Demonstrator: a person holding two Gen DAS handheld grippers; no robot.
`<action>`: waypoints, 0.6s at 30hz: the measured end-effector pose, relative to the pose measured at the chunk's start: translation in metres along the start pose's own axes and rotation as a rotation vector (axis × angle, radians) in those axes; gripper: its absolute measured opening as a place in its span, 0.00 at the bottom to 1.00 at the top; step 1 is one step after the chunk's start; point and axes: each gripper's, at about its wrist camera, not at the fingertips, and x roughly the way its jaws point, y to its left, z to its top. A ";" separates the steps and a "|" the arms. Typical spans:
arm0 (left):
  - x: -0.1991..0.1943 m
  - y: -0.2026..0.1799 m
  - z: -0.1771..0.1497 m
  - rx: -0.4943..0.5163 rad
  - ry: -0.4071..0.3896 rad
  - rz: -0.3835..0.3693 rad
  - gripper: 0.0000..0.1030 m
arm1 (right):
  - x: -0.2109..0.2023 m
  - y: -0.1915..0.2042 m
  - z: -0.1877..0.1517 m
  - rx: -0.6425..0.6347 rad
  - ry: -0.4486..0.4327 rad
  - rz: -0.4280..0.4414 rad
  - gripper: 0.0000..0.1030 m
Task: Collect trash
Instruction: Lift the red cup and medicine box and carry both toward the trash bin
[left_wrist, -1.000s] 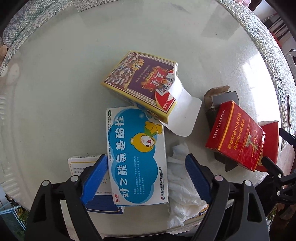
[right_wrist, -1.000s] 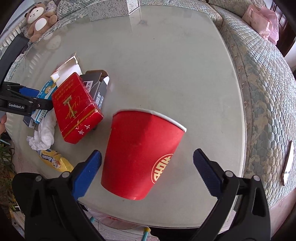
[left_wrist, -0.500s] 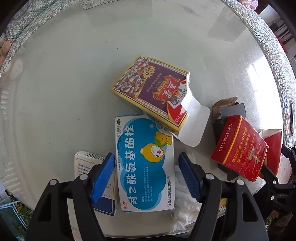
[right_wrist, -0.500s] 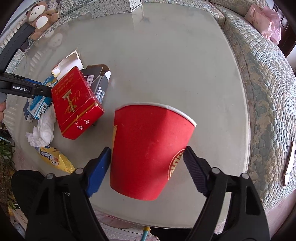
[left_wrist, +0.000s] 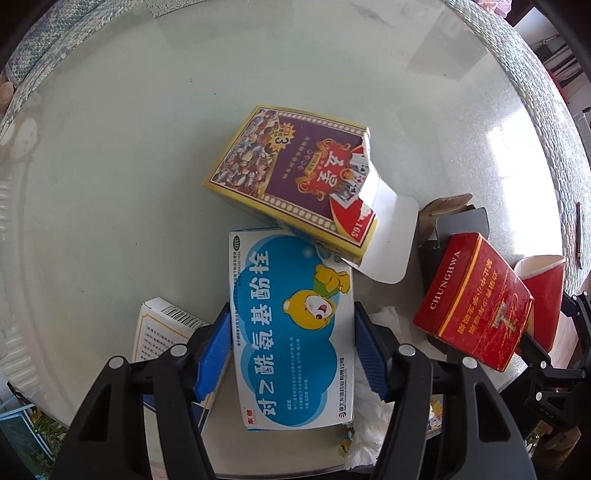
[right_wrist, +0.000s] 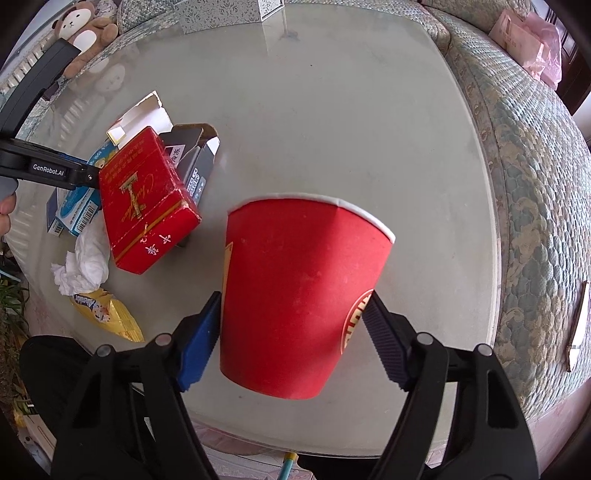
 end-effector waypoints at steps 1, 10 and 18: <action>-0.003 0.001 0.001 0.001 -0.003 -0.003 0.59 | -0.001 0.001 0.000 -0.002 -0.003 0.006 0.71; -0.019 0.002 -0.022 -0.017 -0.027 -0.001 0.59 | -0.023 0.010 0.001 -0.026 -0.051 -0.012 0.70; -0.029 -0.023 -0.049 -0.036 -0.075 0.013 0.59 | -0.043 0.011 -0.004 -0.029 -0.089 -0.028 0.70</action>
